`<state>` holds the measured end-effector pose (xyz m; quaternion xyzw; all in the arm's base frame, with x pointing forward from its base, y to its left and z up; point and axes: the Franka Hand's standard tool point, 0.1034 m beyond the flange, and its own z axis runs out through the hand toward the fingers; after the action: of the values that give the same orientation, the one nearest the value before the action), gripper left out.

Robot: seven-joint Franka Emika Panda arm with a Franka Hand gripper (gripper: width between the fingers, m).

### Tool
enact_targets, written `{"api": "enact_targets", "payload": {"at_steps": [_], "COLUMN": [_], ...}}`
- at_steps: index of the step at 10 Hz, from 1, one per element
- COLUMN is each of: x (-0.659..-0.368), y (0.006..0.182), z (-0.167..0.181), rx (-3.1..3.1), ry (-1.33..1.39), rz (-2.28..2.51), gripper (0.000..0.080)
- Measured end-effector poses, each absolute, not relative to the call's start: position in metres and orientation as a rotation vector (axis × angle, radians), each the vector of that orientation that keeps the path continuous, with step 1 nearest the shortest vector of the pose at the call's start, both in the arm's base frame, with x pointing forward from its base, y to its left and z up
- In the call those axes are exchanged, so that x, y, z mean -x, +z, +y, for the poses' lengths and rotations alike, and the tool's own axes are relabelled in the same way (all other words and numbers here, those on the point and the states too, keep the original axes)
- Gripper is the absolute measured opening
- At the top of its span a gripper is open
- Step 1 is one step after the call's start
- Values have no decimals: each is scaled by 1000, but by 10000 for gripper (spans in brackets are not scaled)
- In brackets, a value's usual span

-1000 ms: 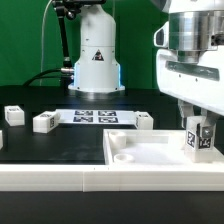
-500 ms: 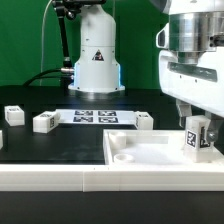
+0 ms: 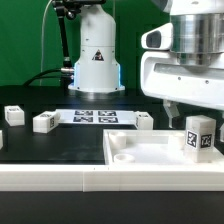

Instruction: Assemble one leg

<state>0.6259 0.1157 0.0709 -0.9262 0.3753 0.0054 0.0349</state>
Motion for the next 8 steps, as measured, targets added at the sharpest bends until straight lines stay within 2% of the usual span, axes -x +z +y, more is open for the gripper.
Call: {"api": "enact_targets", "payload": {"at_steps": [8], "x": [-627], "y": [73], "z": [121], "rx": [3082], "ry": [-22], "rz": [136], "gripper": [649]}}
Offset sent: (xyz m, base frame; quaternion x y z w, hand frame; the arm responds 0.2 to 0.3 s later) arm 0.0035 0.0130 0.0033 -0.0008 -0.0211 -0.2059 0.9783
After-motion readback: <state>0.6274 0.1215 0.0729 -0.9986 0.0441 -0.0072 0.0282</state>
